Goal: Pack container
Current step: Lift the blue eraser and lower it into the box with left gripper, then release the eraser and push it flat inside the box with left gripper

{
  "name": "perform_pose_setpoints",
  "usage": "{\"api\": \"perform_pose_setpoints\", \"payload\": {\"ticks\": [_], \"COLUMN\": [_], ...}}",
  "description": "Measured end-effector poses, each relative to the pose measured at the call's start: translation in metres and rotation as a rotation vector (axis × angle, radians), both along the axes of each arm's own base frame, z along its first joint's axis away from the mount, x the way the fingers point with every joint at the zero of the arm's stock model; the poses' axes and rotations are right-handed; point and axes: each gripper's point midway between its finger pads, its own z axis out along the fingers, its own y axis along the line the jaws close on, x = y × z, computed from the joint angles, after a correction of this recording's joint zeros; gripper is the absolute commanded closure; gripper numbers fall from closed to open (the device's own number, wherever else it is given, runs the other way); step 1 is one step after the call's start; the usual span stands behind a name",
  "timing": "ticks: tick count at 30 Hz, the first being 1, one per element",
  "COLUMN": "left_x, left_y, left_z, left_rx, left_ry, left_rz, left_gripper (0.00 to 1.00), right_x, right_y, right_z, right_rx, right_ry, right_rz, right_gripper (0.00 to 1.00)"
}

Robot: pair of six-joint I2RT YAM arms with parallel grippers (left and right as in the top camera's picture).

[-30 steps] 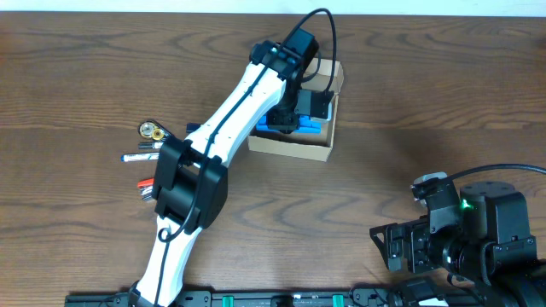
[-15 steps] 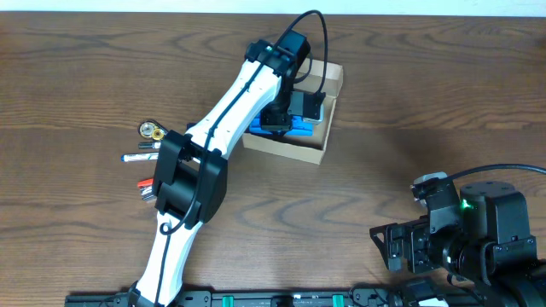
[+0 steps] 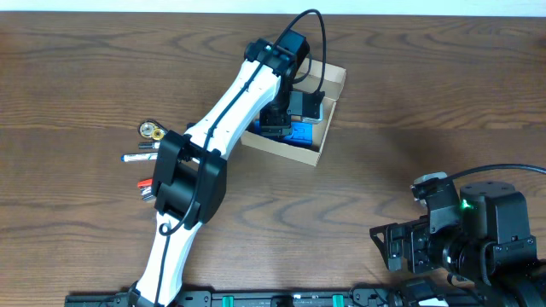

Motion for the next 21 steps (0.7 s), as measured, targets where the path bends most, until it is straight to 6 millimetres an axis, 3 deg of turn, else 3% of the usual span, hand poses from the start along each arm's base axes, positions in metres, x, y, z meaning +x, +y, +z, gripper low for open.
{"api": "perform_pose_setpoints", "payload": {"ticks": [4,9,12,14,18,21], "left_x": [-0.004,-0.004,0.001,0.009,0.027,0.036], "left_y": [0.003,0.011,0.029,0.048,0.092,0.125], "left_z": [0.025,0.089,0.124,0.137,0.133,0.121], "left_rx": [-0.018,-0.077,-0.103,-0.112,-0.135,-0.179], "left_ry": [-0.025,-0.141,-0.221,-0.249,-0.204,-0.102], "left_rz": [0.03,0.154,0.272,0.366,0.593,0.772], "left_gripper": [0.26,0.27,0.36,0.37,0.38,0.45], "right_x": [0.0,0.0,0.0,0.0,0.0,0.0], "right_y": [0.0,0.0,0.0,0.0,0.0,0.0], "right_z": [0.0,0.0,0.0,0.0,0.0,0.0], "right_rx": [0.0,0.0,0.0,0.0,0.0,0.0], "right_ry": [0.0,0.0,0.0,0.0,0.0,0.0], "right_rz": [0.0,0.0,0.0,0.0,0.0,0.0], "right_gripper": [0.01,0.01,0.01,0.01,0.01,0.01]}}
